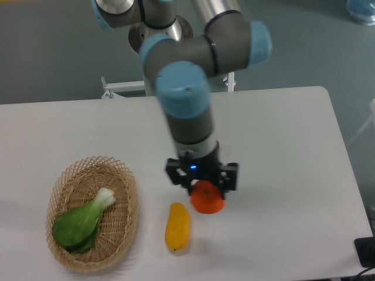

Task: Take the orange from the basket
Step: 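Lift the orange out of the basket and carry it beside the yellow fruit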

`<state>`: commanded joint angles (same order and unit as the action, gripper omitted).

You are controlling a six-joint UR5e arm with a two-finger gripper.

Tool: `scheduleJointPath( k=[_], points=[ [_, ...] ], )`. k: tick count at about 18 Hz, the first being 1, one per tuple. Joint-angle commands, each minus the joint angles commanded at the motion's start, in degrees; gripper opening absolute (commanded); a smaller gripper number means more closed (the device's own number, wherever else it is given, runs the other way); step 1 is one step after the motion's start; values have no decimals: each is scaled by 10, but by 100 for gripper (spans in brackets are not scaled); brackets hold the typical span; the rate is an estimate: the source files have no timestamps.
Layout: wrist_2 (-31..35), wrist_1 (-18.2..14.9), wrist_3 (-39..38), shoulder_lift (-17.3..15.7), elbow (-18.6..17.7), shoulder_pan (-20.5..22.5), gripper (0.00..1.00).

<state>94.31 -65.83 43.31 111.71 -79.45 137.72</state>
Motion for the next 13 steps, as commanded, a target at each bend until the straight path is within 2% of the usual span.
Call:
scheduleJointPath(
  k=[6,13],
  points=[
    [-18,-1,55,-8,-11,42,74],
    [-30,-1,56,-12,-11,48,74]
  ],
)
